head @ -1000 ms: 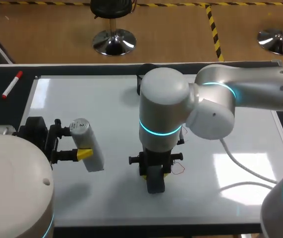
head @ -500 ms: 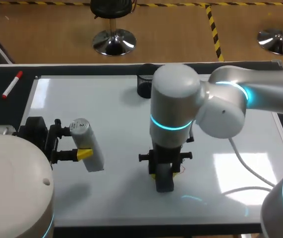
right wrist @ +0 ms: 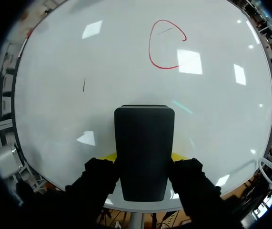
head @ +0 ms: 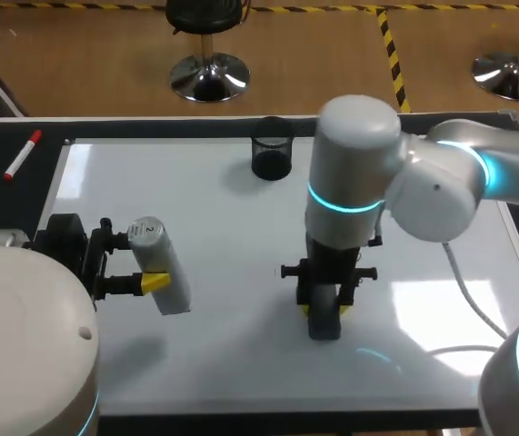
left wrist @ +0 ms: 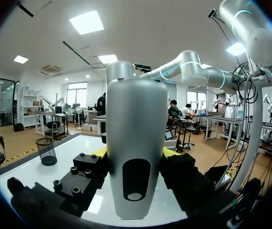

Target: Pick up the inspection probe, press it on each red-marked spot on the whiteboard one by one, put down the probe, pick up the eraser, and wipe off all the red marks.

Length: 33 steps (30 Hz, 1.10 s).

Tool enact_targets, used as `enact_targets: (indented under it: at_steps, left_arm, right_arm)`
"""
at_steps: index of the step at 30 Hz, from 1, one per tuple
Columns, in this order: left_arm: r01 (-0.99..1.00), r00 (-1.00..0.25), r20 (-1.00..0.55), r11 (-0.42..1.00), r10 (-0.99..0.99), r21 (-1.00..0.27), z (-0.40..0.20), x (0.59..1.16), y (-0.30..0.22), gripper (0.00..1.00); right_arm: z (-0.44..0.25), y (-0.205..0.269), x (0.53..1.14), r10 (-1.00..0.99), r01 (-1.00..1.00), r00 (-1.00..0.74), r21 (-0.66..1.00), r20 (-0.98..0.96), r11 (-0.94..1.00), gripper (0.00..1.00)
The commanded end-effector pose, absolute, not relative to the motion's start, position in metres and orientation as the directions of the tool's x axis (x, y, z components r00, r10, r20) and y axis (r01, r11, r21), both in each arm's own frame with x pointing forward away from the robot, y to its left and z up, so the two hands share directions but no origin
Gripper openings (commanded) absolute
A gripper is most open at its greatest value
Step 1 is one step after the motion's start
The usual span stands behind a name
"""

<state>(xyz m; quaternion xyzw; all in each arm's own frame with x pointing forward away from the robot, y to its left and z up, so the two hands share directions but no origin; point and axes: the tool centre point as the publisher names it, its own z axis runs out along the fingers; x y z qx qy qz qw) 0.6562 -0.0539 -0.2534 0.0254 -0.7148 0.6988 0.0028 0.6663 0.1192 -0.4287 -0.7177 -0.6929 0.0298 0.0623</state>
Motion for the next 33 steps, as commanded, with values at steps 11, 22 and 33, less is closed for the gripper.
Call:
enact_targets:
  at_steps: [11,22,33]
  left_arm:
    - [-0.04,-0.999,0.039,0.024,-0.035,-0.999,-0.251,0.655,-0.054,0.0]
    - [-0.04,-0.999,0.039,0.024,-0.035,-0.999,-0.251,0.655,-0.054,0.0]
    - [-0.04,-0.999,0.039,0.024,-0.035,-0.999,-0.251,0.655,-0.054,0.0]
  right_arm:
    - [-0.488,0.05,0.664,0.992,0.978,0.129,-0.164,0.009,-0.126,0.0]
    - [-0.458,0.045,0.656,0.991,0.985,0.133,-0.108,-0.008,-0.133,0.0]
    - [-0.428,0.089,0.657,0.999,0.998,0.054,-0.032,0.0,-0.054,0.0]
